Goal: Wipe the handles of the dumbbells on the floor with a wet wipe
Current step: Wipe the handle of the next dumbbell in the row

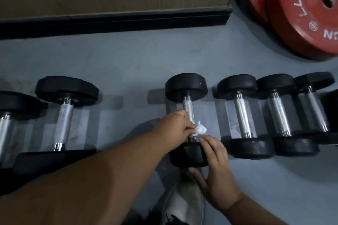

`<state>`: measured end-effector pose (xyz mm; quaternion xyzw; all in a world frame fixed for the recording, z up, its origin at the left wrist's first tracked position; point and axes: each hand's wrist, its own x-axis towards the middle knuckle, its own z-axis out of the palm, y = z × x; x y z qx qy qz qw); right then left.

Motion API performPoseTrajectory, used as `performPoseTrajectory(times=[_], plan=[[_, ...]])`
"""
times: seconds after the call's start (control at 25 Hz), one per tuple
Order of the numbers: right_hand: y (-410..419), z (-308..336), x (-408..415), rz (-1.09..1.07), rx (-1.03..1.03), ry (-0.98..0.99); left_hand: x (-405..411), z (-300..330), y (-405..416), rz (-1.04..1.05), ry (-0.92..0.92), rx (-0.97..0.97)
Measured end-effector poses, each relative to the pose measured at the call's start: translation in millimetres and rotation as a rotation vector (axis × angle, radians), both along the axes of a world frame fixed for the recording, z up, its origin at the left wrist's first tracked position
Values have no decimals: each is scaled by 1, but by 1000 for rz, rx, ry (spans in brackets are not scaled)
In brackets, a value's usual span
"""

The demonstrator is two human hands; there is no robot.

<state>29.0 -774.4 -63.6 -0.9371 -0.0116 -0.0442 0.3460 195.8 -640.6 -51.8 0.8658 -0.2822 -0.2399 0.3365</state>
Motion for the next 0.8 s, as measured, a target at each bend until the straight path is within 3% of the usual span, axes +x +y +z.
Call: performPoseTrajectory(times=[0.16,0.6,0.8], plan=[[11,-8,6,-18,-56,-27,20,-7,8,-105,2,-44],[18,-5,10,10,-162,14,37,-10,3,117,-31,-76],[22,-3,10,9,-179,39,8,-12,21,-36,83,-88]])
